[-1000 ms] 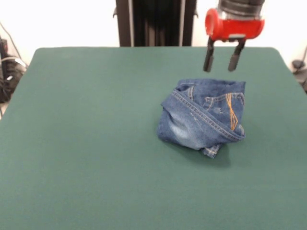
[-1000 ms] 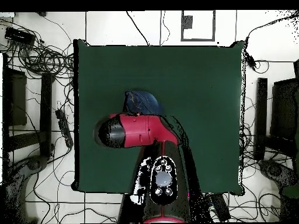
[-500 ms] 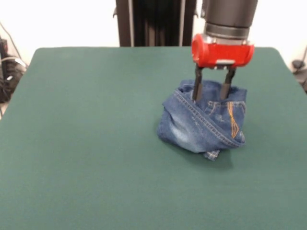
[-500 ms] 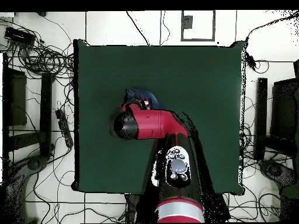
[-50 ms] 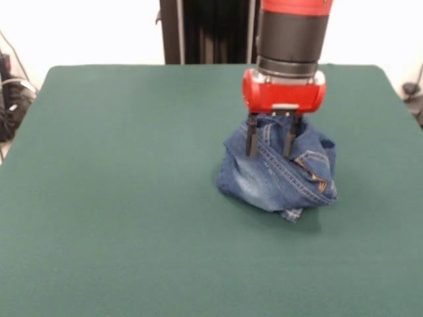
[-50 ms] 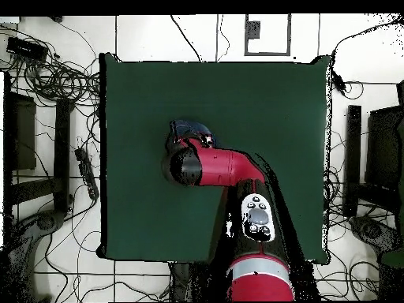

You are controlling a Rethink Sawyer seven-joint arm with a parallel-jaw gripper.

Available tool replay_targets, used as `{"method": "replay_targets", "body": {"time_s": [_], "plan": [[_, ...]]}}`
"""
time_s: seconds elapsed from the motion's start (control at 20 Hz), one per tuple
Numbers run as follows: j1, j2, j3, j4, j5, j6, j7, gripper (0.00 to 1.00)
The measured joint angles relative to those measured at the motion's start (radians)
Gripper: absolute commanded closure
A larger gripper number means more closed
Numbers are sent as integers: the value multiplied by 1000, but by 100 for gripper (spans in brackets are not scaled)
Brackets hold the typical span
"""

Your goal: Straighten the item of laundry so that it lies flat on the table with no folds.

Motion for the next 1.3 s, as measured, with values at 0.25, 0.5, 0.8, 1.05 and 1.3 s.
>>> {"method": "replay_targets", "body": {"time_s": [0.25, 0.5, 0.8, 1.05, 1.3], "plan": [[-5, 19, 15, 1, 0, -19, 0, 0], [1, 30, 22, 3, -1, -64, 0, 0], [43, 41, 12, 21, 10, -146, 0, 0], [105, 50, -33, 29, 36, -211, 0, 100], [198, 63, -109, 29, 78, -258, 0, 100]]}}
